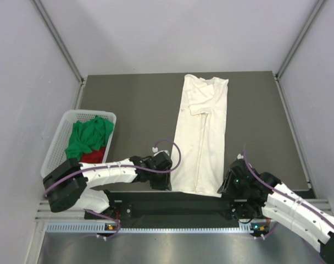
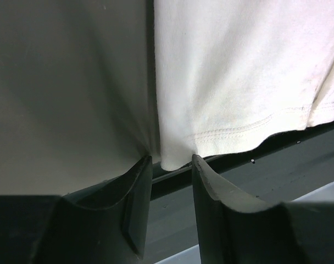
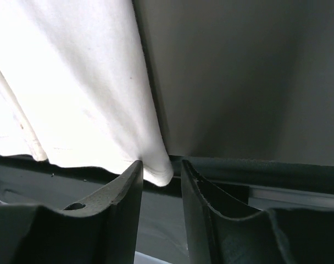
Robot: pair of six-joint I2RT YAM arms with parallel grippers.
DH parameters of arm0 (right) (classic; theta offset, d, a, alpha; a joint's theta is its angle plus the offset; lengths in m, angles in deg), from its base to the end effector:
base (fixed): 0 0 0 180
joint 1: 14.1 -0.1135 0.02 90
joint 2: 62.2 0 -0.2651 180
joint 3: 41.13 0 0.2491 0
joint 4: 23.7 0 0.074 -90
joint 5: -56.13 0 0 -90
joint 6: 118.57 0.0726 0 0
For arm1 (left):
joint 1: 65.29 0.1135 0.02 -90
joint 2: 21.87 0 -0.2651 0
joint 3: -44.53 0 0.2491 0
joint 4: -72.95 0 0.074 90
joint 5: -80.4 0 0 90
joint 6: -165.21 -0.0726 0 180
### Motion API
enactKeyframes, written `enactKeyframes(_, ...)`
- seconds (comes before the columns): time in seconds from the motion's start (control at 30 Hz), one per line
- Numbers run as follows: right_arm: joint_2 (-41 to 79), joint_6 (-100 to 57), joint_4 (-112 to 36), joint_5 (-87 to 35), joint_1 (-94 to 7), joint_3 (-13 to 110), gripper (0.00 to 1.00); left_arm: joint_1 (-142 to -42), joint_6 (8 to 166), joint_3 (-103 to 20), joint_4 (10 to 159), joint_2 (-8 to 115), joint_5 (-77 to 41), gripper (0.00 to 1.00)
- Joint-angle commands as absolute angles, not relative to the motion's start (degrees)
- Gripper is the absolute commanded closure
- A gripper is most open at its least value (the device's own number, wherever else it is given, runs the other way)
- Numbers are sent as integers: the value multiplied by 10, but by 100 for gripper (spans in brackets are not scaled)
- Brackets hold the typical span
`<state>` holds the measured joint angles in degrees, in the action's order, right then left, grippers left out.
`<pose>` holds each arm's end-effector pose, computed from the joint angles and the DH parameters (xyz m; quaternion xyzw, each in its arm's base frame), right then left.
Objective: Fold and stack the t-shirts
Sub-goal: Fold the tshirt
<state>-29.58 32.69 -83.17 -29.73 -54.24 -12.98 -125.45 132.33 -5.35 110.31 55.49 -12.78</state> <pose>0.0802 0.0745 0.1055 0.1704 0.9586 0.1966 0.1155 0.1185 -0.2147 0.1246 0.0319 0.9751 -0.2000 0.0902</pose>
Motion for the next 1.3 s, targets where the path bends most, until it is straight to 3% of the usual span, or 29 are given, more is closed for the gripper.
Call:
enactKeyframes(0.0,-303,337,-804,-299,-555,-133,67,-1258,1331,-45,1075,543,-123,61)
enactKeyframes(0.17,-314,343,-805,-302,-557,-142,72,-1258,1334,-40,1065,547,-126,65)
enactKeyframes(0.27,-324,345,-807,-302,-558,-147,80,-1258,1334,-40,1068,547,-126,71)
enactKeyframes(0.4,-335,347,-832,-309,-558,-138,100,-1258,1337,-40,1071,539,-128,92)
enactKeyframes(0.43,-336,345,-835,-310,-558,-131,100,-1257,1337,-40,1070,537,-129,100)
enactKeyframes(0.8,-368,338,-837,-302,-558,-87,100,-1251,1338,-71,1074,534,-153,100)
enactKeyframes(1.03,-314,319,-827,-307,-561,-55,100,-1242,1330,-93,1082,563,-169,100)
enactKeyframes(1.27,-199,244,-812,-369,-558,20,100,-1172,1281,-162,1106,621,-188,100)
